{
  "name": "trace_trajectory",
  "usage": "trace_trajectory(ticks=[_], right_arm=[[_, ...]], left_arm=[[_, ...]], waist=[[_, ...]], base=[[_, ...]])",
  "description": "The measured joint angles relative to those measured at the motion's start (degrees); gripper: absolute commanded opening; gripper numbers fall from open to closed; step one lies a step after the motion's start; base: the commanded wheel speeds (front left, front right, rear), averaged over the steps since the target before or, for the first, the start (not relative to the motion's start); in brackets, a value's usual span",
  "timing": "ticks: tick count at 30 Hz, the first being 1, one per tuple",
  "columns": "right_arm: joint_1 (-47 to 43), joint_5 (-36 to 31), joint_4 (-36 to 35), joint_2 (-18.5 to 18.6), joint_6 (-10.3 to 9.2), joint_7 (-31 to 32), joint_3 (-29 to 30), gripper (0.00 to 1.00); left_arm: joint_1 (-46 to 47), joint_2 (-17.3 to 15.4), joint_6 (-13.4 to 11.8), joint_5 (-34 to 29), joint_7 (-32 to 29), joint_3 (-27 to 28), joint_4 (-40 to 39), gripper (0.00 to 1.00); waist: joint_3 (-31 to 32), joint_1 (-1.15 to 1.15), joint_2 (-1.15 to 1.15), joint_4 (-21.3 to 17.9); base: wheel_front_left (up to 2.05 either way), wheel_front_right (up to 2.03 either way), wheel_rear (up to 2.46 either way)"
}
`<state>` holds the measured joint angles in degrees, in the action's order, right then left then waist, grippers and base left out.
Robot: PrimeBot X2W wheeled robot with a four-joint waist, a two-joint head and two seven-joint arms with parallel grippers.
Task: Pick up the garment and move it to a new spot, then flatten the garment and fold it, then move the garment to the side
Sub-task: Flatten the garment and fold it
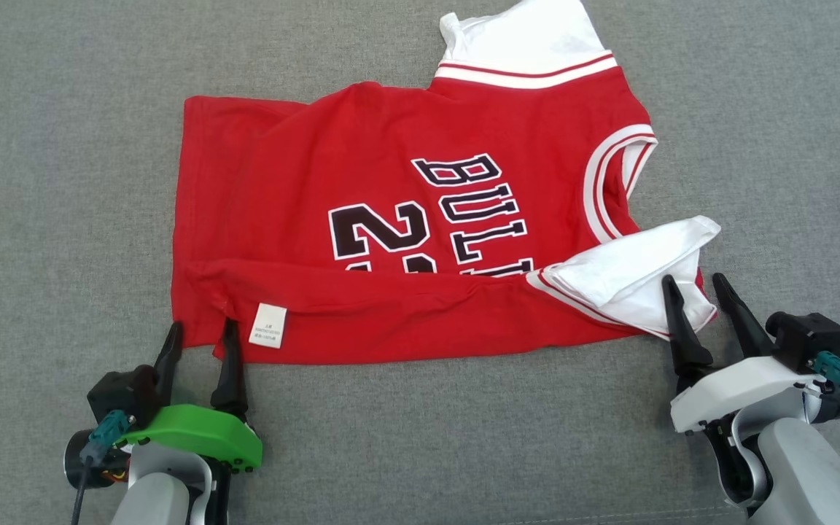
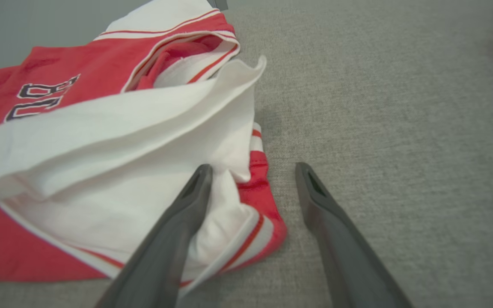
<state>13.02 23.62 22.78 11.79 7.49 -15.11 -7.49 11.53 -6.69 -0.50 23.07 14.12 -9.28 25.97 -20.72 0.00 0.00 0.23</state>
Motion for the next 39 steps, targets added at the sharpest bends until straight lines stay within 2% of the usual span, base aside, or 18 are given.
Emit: trace_trajectory(ticks=[1, 2, 3, 4, 11, 17, 20, 28, 32, 36, 37, 38, 39], right_arm=[[0.38, 0.51, 0.62, 0.14, 0.00, -0.12, -0.54, 0.88], [0.78, 0.98, 1.35, 0.32, 0.00, -0.12, -1.18, 0.42], [1.53, 2.23, 1.90, 0.66, 0.00, -0.19, -2.08, 0.05], [1.86, 2.90, 2.00, 0.80, 0.00, -0.19, -2.54, 0.00], [2.39, 5.67, -1.94, 1.45, 0.03, -0.09, -1.20, 0.00], [-0.38, 6.80, -6.83, 2.21, 0.05, -0.04, 5.03, 0.00], [-3.70, 7.04, -8.01, 2.24, 0.05, -0.03, 7.61, 0.00], [-11.72, 7.70, -8.23, -0.32, 0.05, 0.08, 8.93, 0.00], [-14.06, 7.80, -7.40, -1.64, 0.07, 0.08, 8.96, 0.00], [-14.05, 7.51, -6.37, -2.15, 0.05, 0.82, 8.36, 0.00], [-14.01, 7.45, -5.93, -2.19, 0.05, 1.03, 8.16, 0.15], [-13.87, 7.39, -5.61, -2.19, 0.05, 1.10, 8.06, 0.88], [-13.74, 6.99, -5.55, -2.02, 0.05, 1.11, 7.99, 1.00]], left_arm=[[0.50, 0.05, 0.09, 0.23, -0.01, 0.10, 0.55, 0.99], [0.93, 0.11, 0.25, 0.77, -0.11, 0.14, 1.20, 0.72], [1.57, 0.13, 0.32, 1.13, -0.10, 0.43, 2.14, 0.31], [1.83, 0.12, 0.33, 1.27, -0.08, 0.52, 2.48, 0.00], [1.93, -0.42, 0.23, 0.82, 0.55, 0.57, 1.88, 0.00], [-1.44, -0.36, -1.04, -1.00, -0.20, -1.02, -5.77, 0.00], [-4.20, -0.70, -1.86, -1.53, -2.72, -2.07, -11.13, 0.00], [-13.72, -2.22, -5.45, -0.98, -9.89, -1.96, -22.98, 0.00], [-17.95, -2.80, -6.57, -0.31, -12.39, -1.78, -26.38, 0.00], [-18.73, -3.13, -6.58, 0.44, -13.68, -1.89, -27.08, 0.00], [-18.73, -3.09, -6.53, 1.10, -14.15, -1.96, -26.82, 0.15], [-18.73, -3.08, -6.27, 1.35, -14.28, -2.08, -26.52, 0.85], [-18.73, -3.05, -5.98, 1.54, -14.12, -2.16, -26.39, 1.00]], waist=[[-0.12, 0.00, 0.00, 0.07], [-0.23, 0.00, 0.00, 0.13], [-0.46, 0.00, 0.00, 0.16], [-0.55, 0.00, 0.00, 0.15], [-0.72, 0.00, 0.00, -0.03], [-0.01, 0.00, 0.00, -0.16], [0.58, 0.00, 0.00, -0.13], [2.80, 0.00, 0.00, -0.68], [4.12, 0.00, 0.00, -0.85], [4.69, 0.00, 0.00, -1.14], [4.81, 0.00, 0.00, -1.20], [4.99, 0.00, 0.00, -1.23], [5.23, 0.00, 0.00, -1.27]], base=[[0.00, 0.00, 0.00], [0.00, 0.00, 0.00], [0.00, 0.00, 0.00], [0.00, 0.00, 0.00], [0.00, 0.00, 0.00], [0.00, 0.00, 0.00], [0.00, 0.00, 0.00], [0.00, 0.00, 0.00], [0.00, 0.00, 0.00], [0.00, 0.00, 0.00], [0.00, 0.00, 0.00], [0.00, 0.00, 0.00], [0.00, 0.00, 0.00]])
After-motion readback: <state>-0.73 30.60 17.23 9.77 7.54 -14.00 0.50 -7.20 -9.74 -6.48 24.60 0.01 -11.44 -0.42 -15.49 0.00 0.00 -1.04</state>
